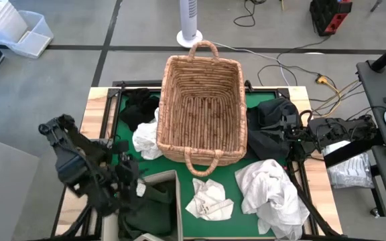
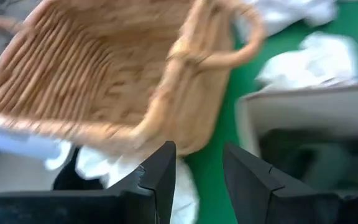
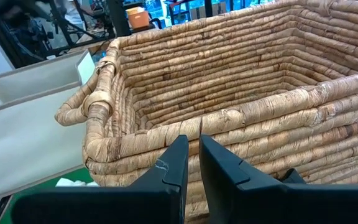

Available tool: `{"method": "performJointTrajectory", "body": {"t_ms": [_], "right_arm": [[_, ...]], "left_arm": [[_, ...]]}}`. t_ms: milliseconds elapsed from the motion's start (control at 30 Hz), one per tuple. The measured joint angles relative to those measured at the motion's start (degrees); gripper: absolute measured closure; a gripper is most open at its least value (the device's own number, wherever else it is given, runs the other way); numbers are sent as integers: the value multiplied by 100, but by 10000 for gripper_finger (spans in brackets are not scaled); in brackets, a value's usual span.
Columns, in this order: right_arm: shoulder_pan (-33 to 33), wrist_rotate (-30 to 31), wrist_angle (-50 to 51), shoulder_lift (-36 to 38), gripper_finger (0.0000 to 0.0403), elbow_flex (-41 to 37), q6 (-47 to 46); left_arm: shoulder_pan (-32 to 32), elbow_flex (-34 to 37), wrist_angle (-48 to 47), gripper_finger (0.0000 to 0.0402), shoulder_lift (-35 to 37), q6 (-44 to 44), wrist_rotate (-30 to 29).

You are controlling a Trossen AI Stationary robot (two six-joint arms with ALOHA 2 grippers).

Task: Sort clothes
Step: Put the middle white shorts into the brown laundry bin

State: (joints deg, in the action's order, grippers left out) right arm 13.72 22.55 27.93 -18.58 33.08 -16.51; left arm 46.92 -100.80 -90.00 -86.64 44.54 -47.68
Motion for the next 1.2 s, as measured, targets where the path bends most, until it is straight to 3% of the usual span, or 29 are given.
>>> {"method": "performJointTrajectory", "body": {"t_ms": [233,433,600,767,1000,1200], "right_arm": [[0,75,-114,1,371,0,57],[-4,741,-437,-1,371,0,561],[-15,1325,-870,-4,371,18,1245],[-15,1512,-1530,-12,371,28,2132],[-15,1669,-2276,-19,371,31,2808],[-9,1465,-1946,-25,371,37,2560]], "left_arm": [[-476,1837,792,291,1396,153,-210],[-812,3341,2712,310,2609,-1030,-186],[-1119,4184,4172,322,3286,-2114,-254],[-1436,4462,5223,323,3465,-3341,-290],[-1596,4164,5678,323,3442,-3314,-1160],[-1592,3841,5751,323,3395,-3592,-1007]]}}
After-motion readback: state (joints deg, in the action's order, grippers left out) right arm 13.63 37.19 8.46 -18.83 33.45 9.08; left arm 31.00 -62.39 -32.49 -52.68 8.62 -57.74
